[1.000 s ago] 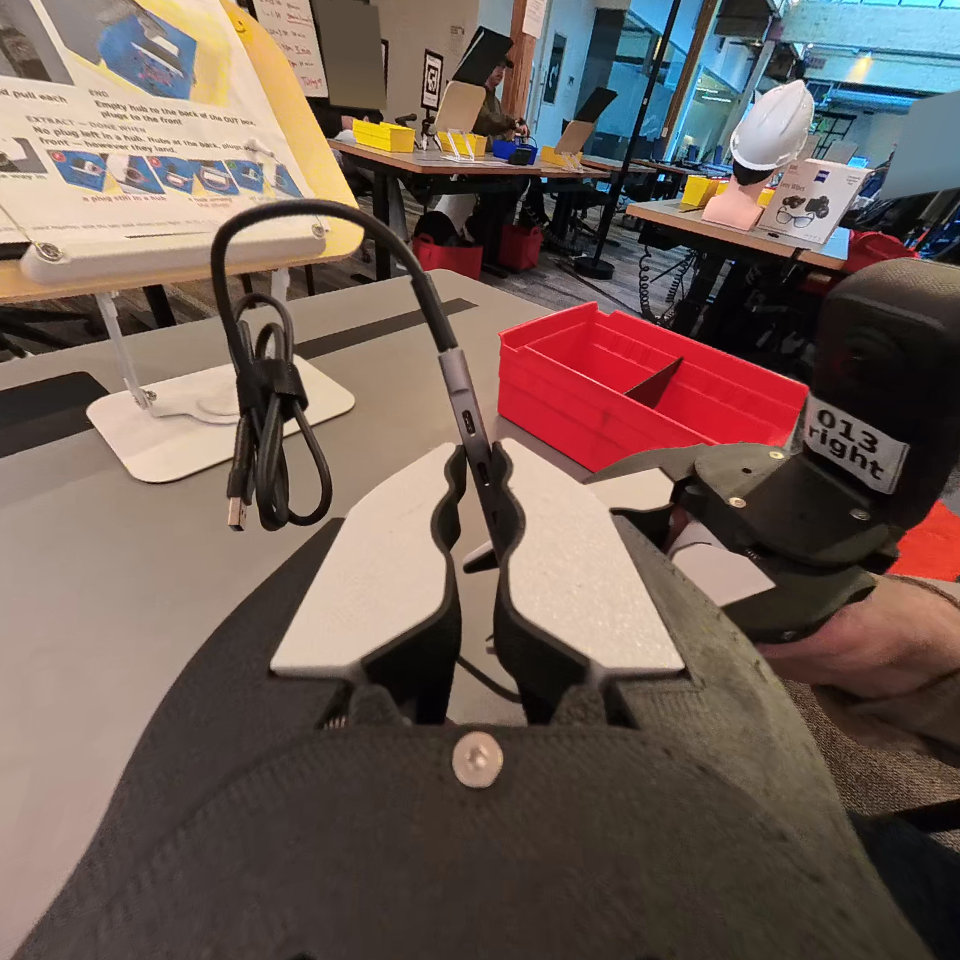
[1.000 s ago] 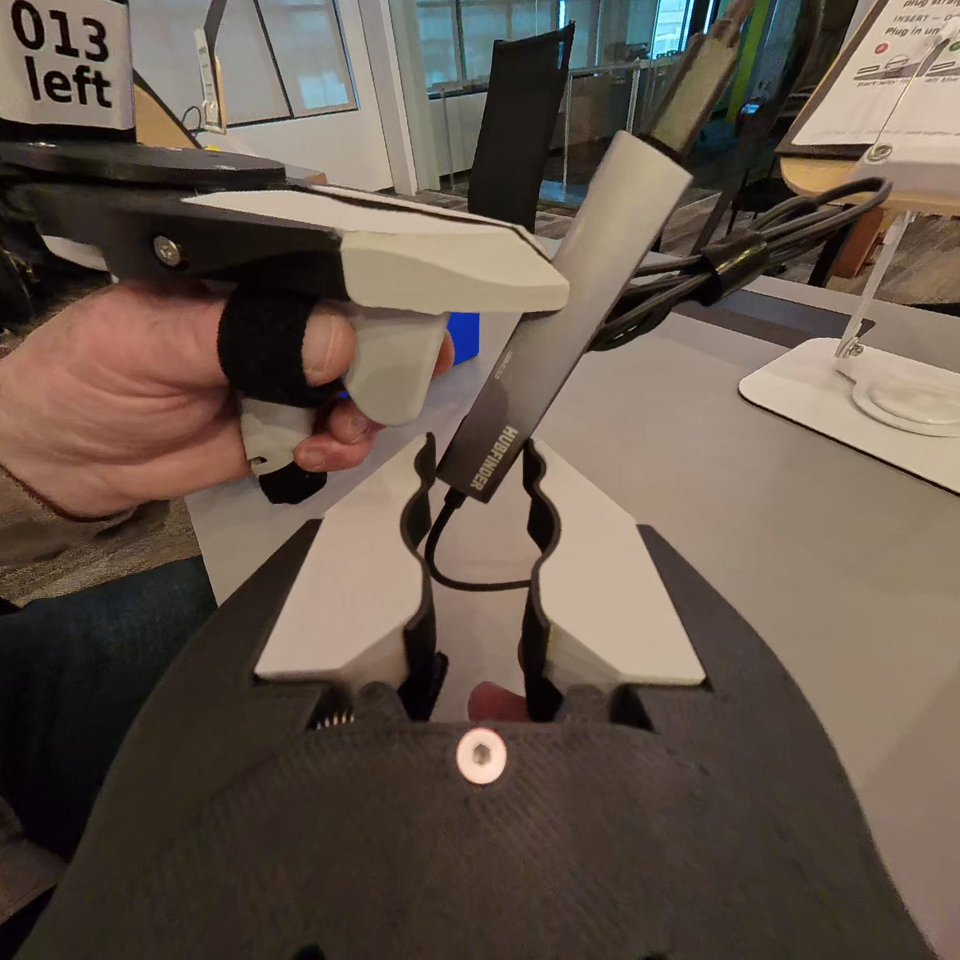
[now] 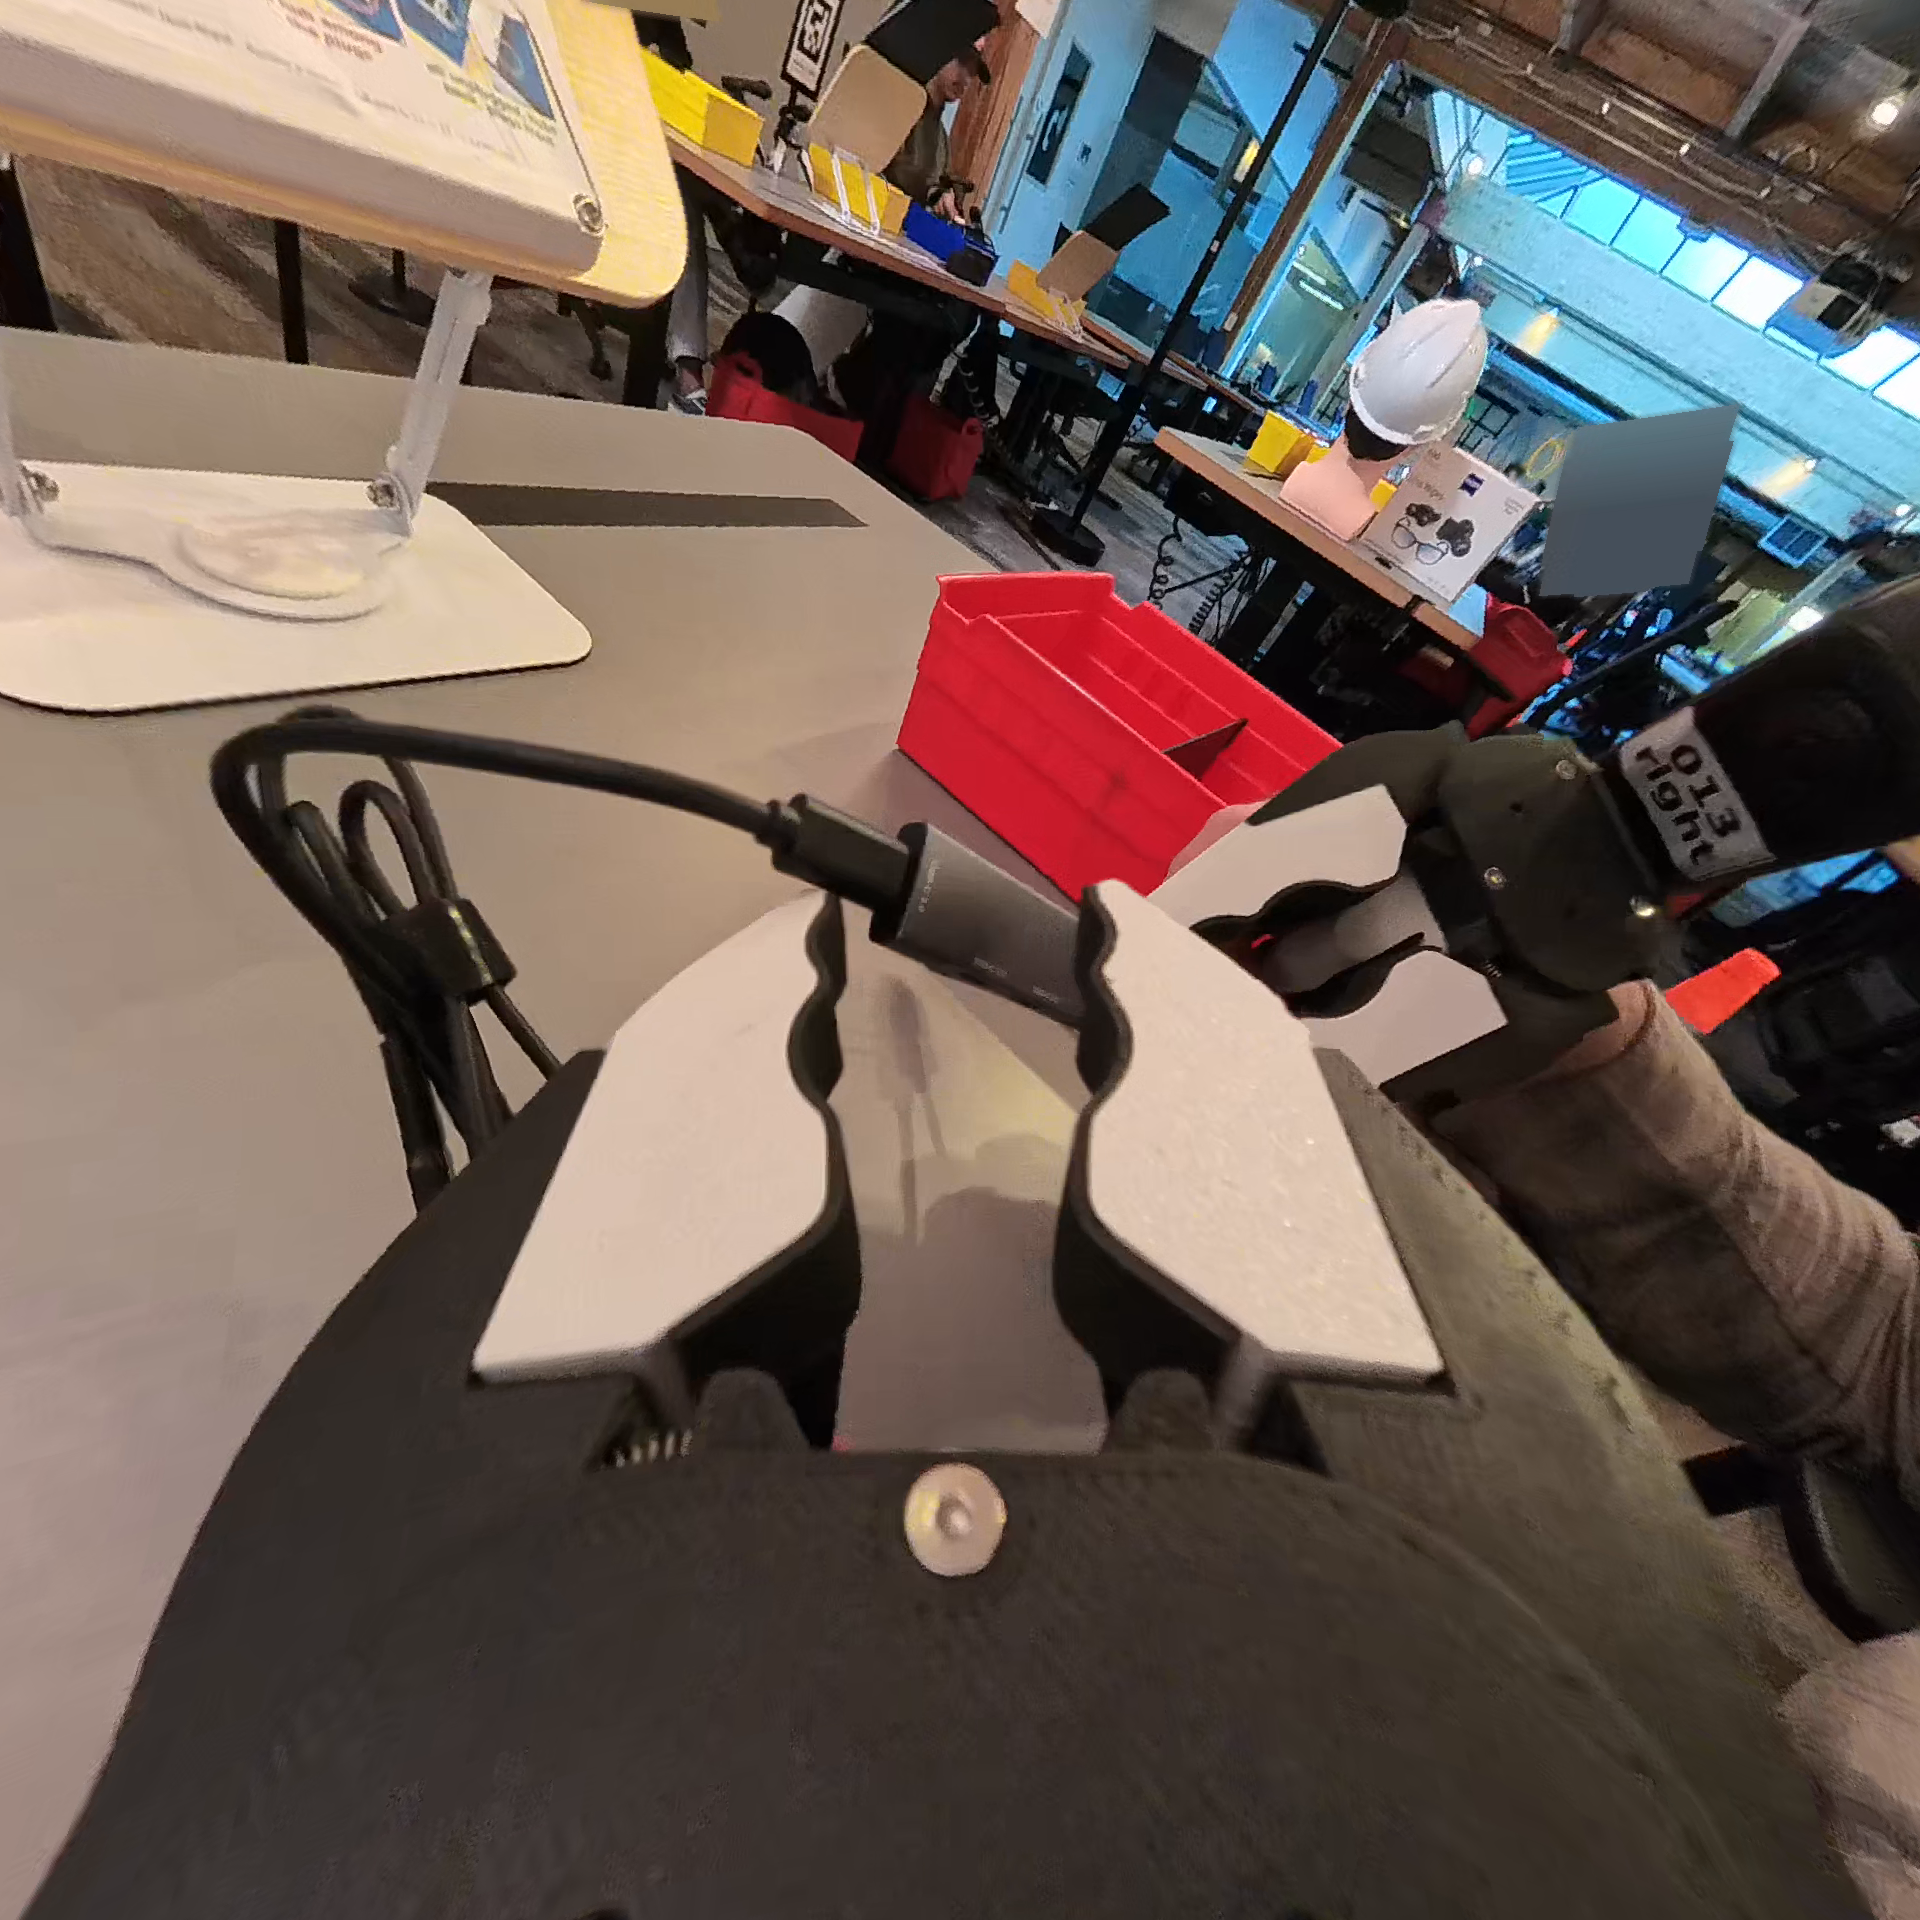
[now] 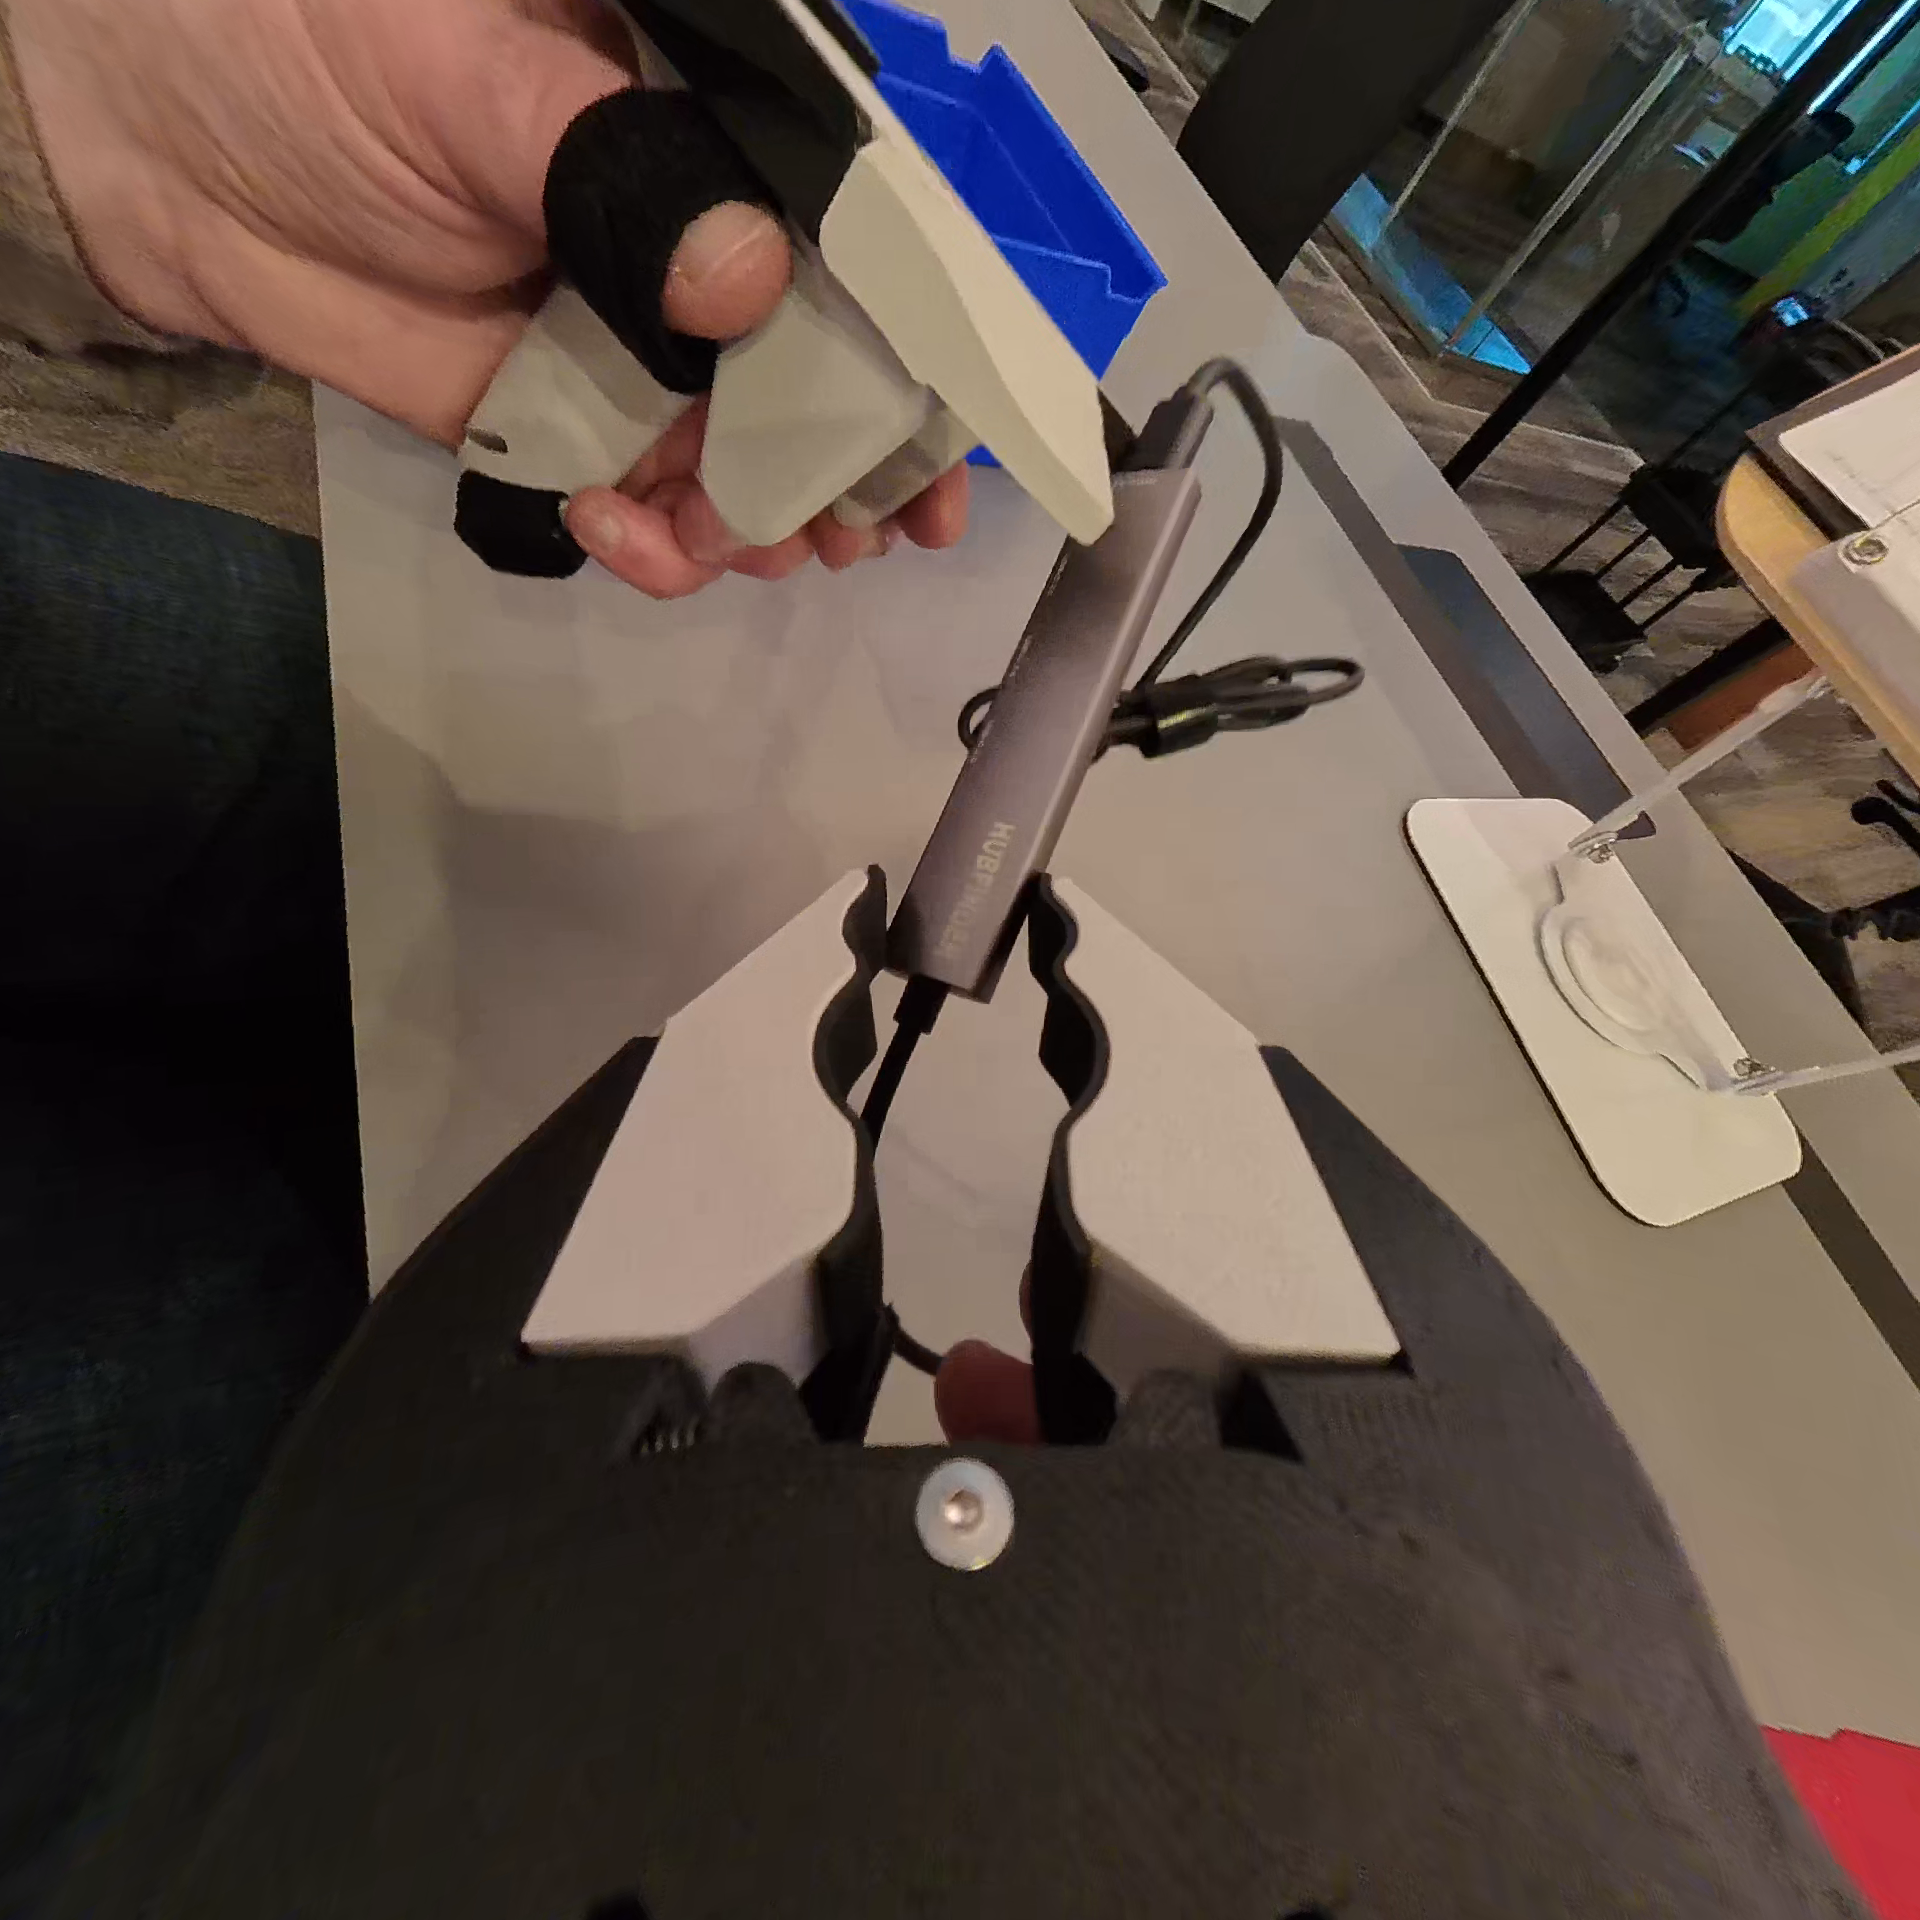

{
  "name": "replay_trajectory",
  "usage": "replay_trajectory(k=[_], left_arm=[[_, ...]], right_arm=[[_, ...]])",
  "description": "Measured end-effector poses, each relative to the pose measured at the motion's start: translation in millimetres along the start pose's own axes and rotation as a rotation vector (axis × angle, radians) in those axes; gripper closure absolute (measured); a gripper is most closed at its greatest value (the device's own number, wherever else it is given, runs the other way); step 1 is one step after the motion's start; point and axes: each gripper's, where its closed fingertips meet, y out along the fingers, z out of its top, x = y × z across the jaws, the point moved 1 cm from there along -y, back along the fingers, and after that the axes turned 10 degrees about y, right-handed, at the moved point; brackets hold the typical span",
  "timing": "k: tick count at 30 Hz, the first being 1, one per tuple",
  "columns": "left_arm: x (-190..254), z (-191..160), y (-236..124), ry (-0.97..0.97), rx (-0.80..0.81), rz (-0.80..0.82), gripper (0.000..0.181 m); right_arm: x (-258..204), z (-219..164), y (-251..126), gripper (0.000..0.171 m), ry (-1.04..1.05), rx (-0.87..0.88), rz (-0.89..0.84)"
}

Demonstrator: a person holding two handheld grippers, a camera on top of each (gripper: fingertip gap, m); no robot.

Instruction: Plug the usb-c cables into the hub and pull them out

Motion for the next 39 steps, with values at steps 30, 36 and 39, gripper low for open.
replay_trajectory(k=[30,36,39], left_arm=[[4,7,1,-0.229,0.185,-0.063,0.173],[-1,5,0,-0.234,0.201,0.001,0.173],[-1,4,1,-0.240,0.212,0.030,0.173]], right_arm=[[22,-14,-12,0.137,-0.160,-0.061,-0.232],[13,-6,-17,0.133,-0.187,-0.064,-0.350],[6,2,-14,0.130,-0.165,-0.043,-0.389]])
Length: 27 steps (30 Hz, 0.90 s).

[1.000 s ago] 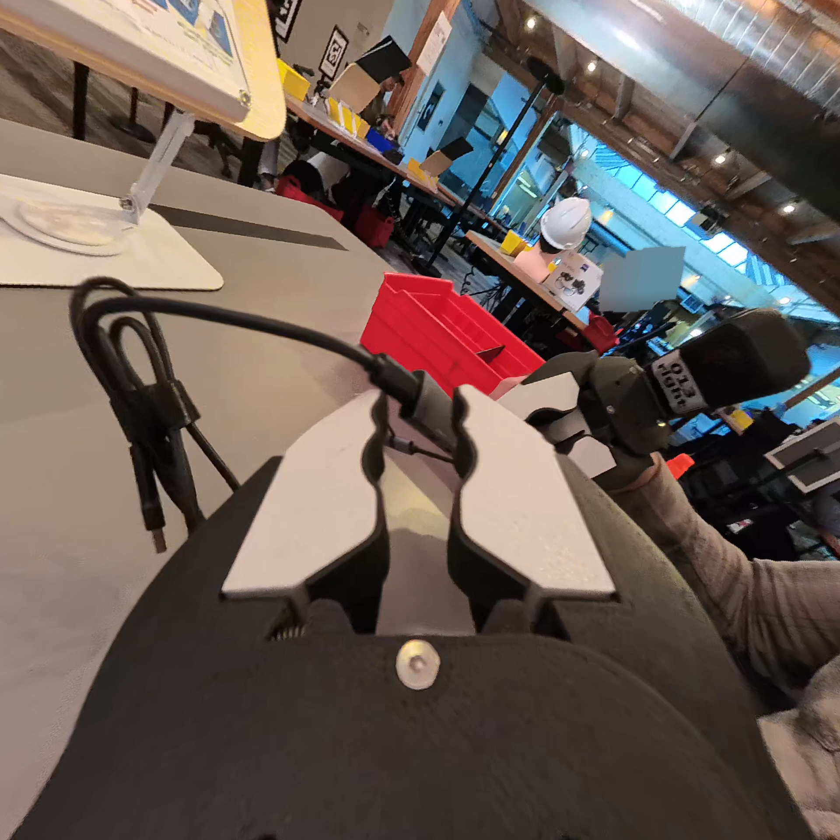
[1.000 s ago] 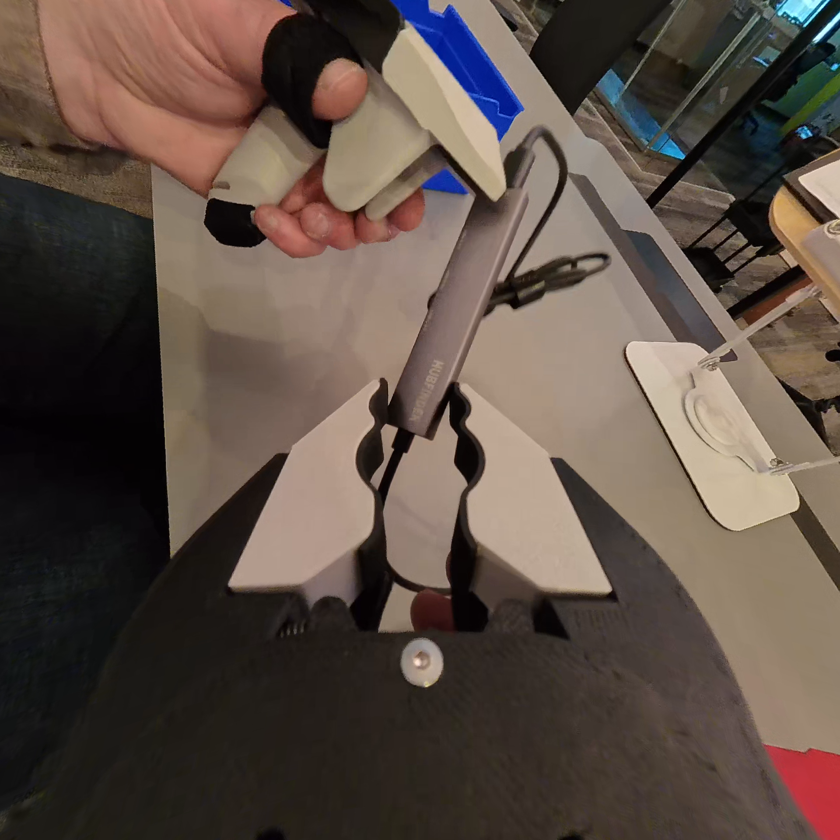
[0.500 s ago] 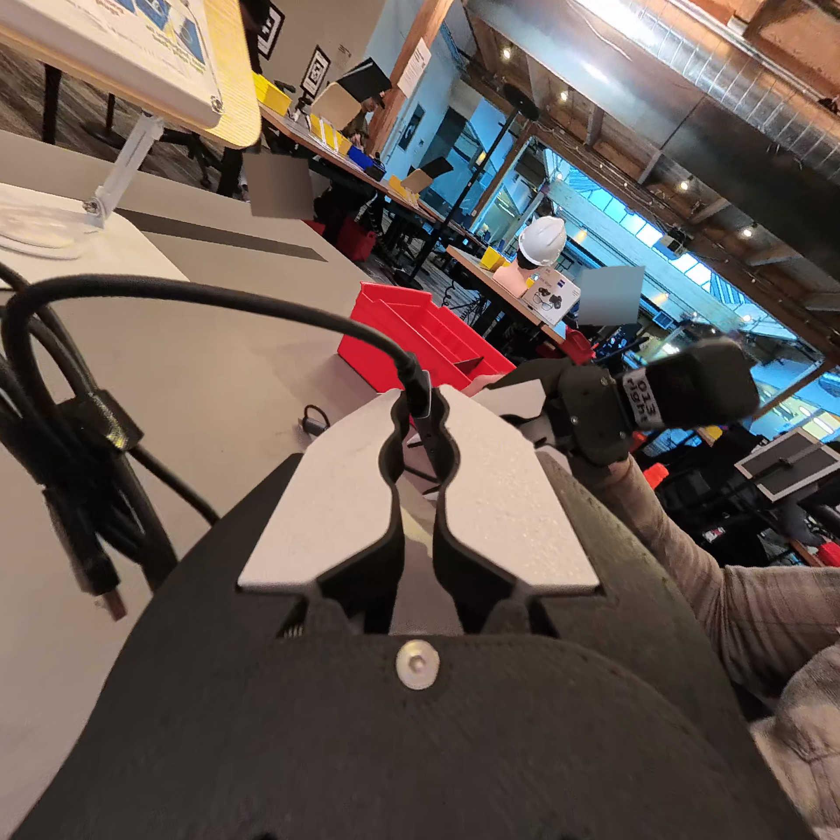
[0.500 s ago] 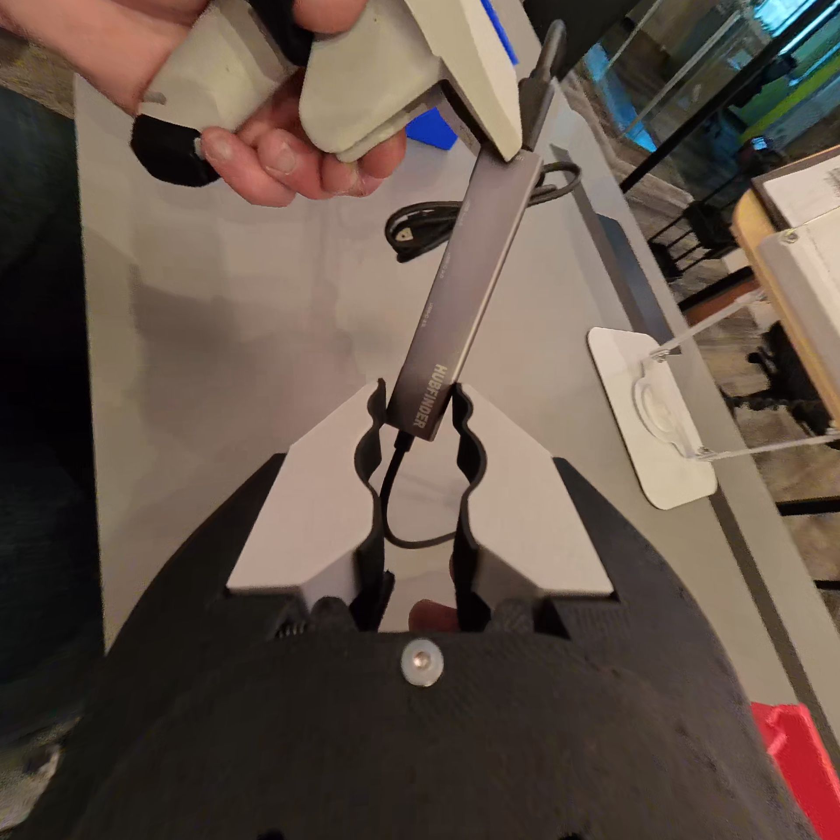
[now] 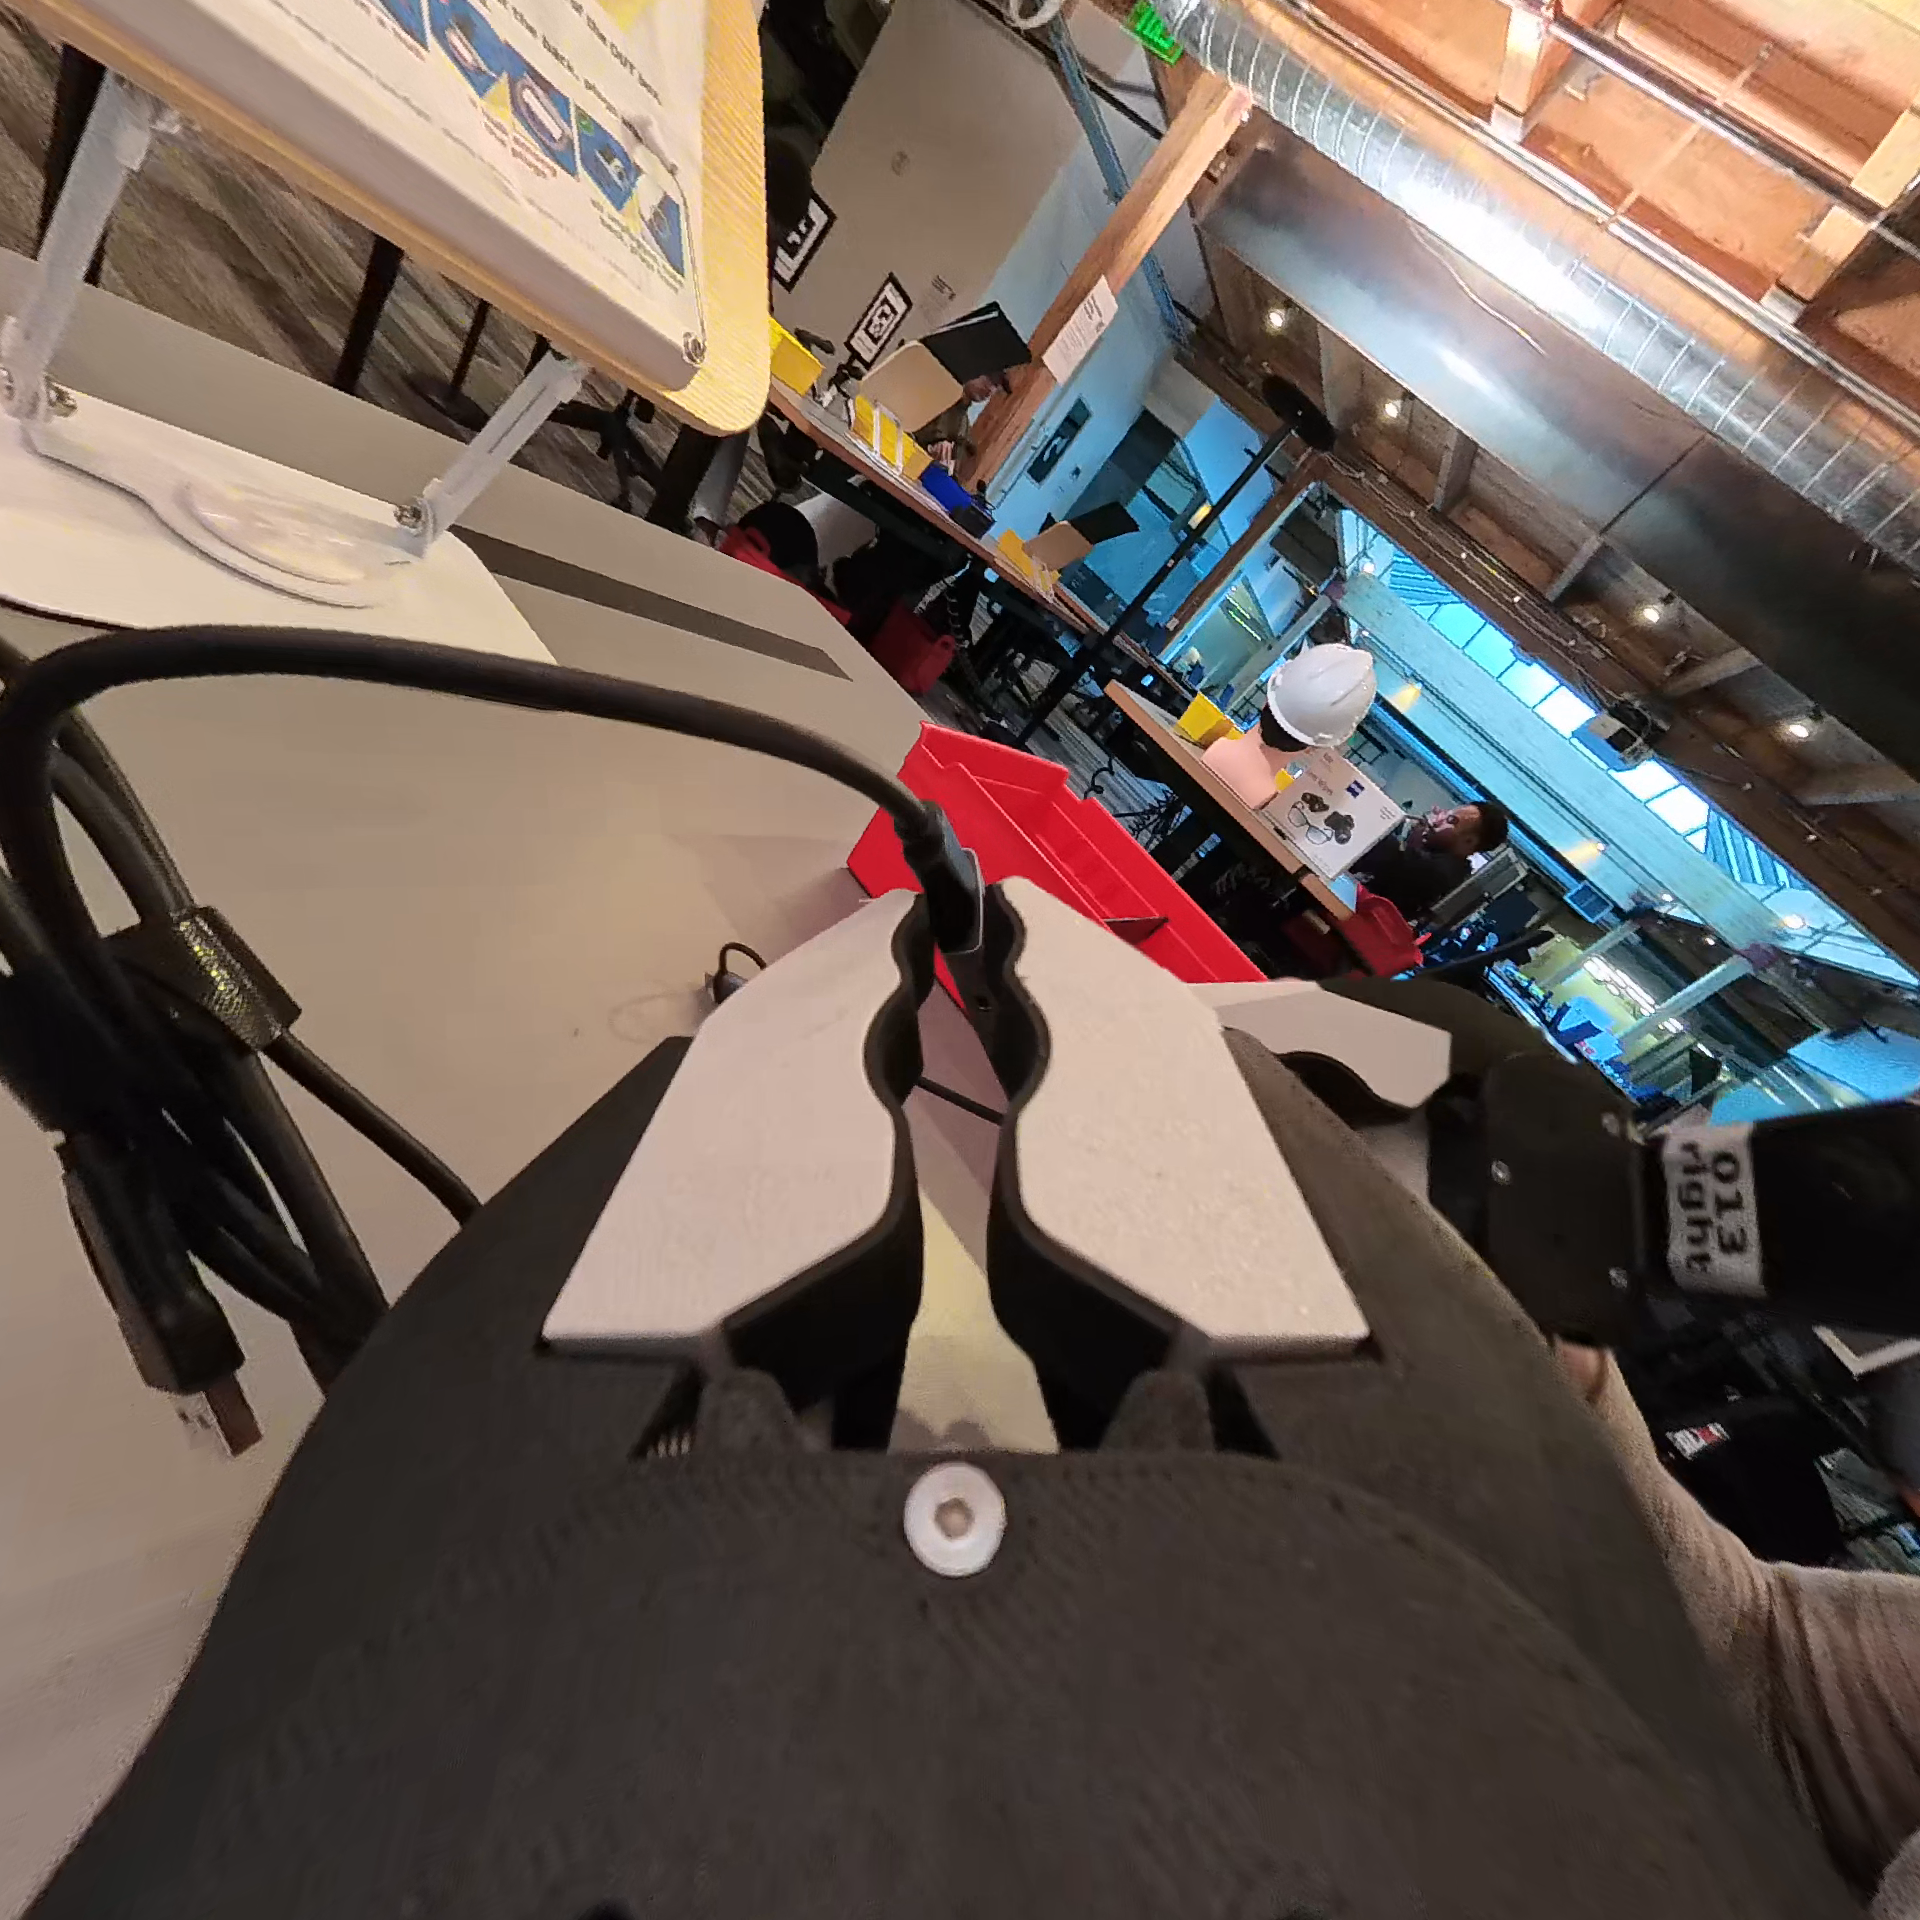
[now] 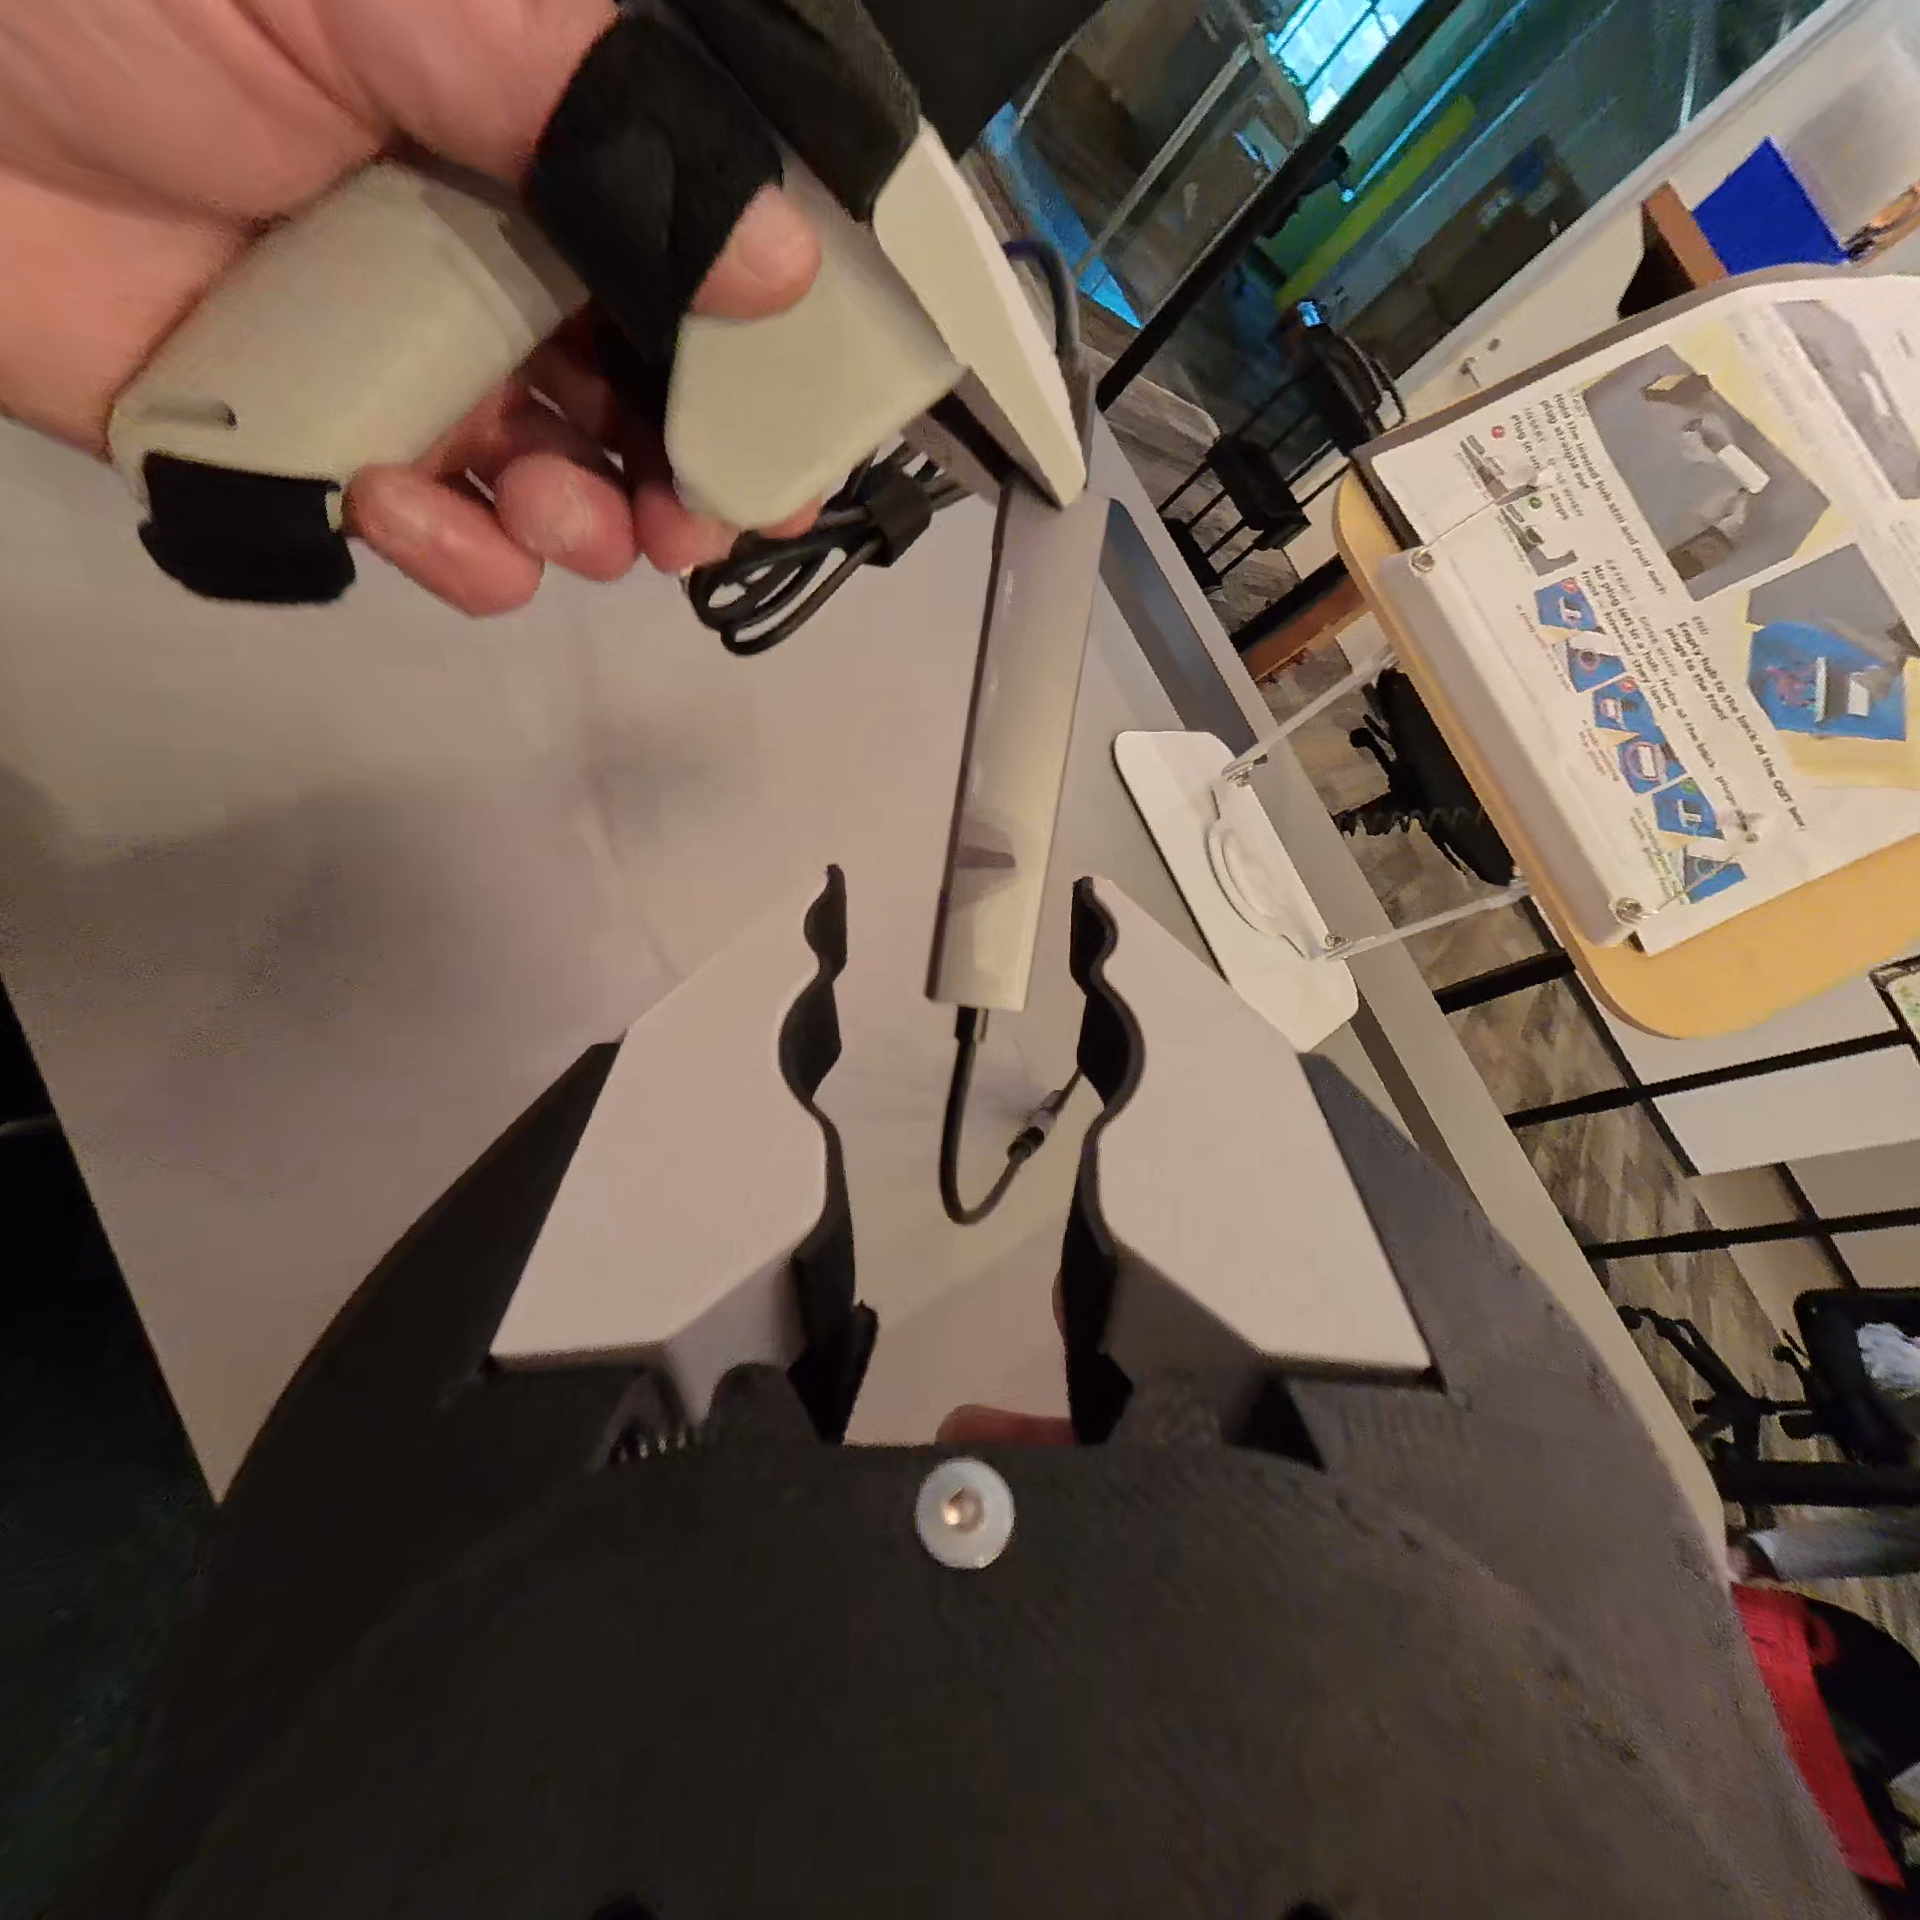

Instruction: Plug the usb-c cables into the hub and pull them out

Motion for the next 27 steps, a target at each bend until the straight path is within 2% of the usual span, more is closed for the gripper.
replay_trajectory(k=[3,8,20,27], left_arm=[[3,-2,1,-0.007,0.005,0.009,0.173],[11,-3,1,-0.016,0.014,0.008,0.173],[23,-12,4,-0.008,0.000,-0.011,0.173],[32,-20,8,-0.013,-0.011,-0.030,0.173]], right_arm=[[-1,7,4,0.130,0.024,0.021,-0.069],[1,8,18,0.127,-0.112,0.006,-0.186],[13,10,35,0.134,-0.060,0.001,-0.144],[14,6,42,0.139,-0.104,-0.013,-0.149]])
